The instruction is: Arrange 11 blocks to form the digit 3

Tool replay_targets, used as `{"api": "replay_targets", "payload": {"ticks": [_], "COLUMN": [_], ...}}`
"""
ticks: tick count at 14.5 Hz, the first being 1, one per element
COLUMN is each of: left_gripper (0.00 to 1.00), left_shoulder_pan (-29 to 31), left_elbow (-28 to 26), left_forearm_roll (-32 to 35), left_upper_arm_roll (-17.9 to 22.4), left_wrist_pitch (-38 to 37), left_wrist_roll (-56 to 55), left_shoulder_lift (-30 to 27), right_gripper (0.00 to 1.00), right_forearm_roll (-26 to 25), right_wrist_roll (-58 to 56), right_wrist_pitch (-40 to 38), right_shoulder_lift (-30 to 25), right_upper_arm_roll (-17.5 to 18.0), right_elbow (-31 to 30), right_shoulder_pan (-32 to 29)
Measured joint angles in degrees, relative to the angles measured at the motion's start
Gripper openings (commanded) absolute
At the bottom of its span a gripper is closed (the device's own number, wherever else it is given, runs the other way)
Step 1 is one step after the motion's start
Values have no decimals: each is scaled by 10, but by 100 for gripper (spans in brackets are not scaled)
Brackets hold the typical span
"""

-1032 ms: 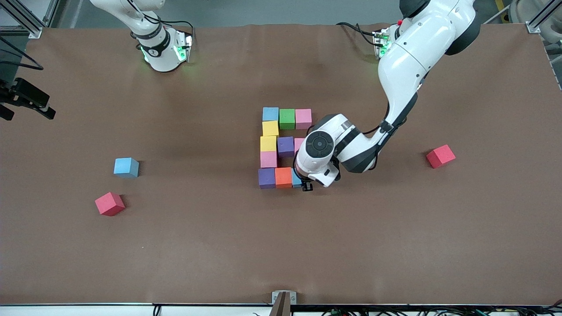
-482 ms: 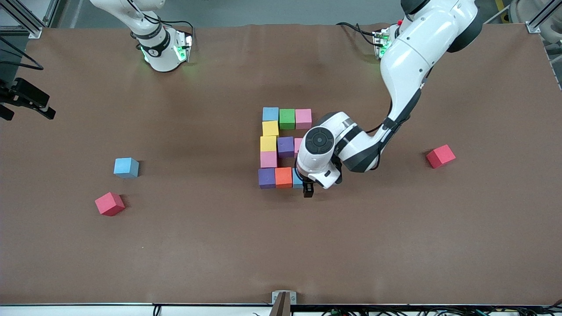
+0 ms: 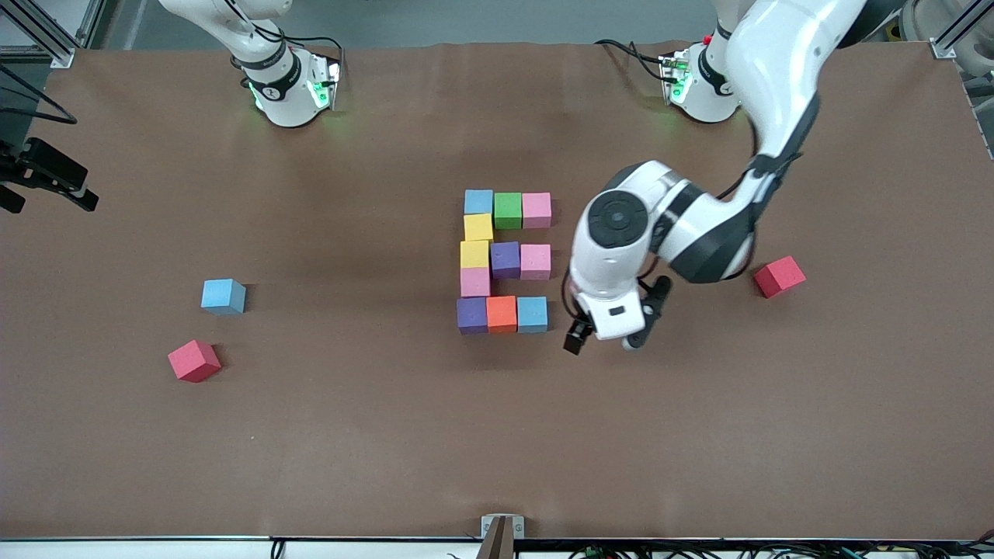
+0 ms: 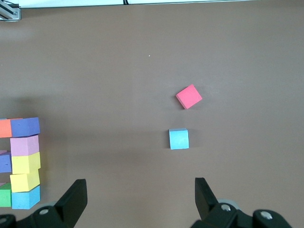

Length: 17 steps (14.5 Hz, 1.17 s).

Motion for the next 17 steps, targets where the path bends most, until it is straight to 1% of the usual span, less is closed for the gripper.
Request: {"api": "replay_targets", "payload": {"ticks": [6,9,11,13,15,17], "left_gripper": [100,100,100,100,100,100], "left_shoulder_pan": [51,81,94,93,89,90], "left_elbow": [9,14,15,12,1,-26], "left_forearm_roll": [-1,-13,-38,-84,-144,-174], "left_upper_arm_roll": [-1,0,5,41,99,144], "left_wrist_pitch": [-124,-143,-171,-211,-236,-265], "left_wrist_roll": [288,459,532,607,701,782], "left_shoulder_lift": [-85,-126,-164,-208,-256,-301], "right_gripper": [100,100,100,100,100,100], "right_forearm_roll": [-1,-2,-2,-2,-2,-2], "right_wrist_roll": [0,0,0,0,0,0], "right_wrist_pitch": [0,0,0,0,0,0], "right_shoulder_lift": [0,0,0,0,0,0], "right_upper_arm_roll": [-2,-4,-4,-4,-4,-5], "right_elbow": [0,0,0,0,0,0], "right_shoulder_pan": [0,-1,-1,-1,-1,-1]}}
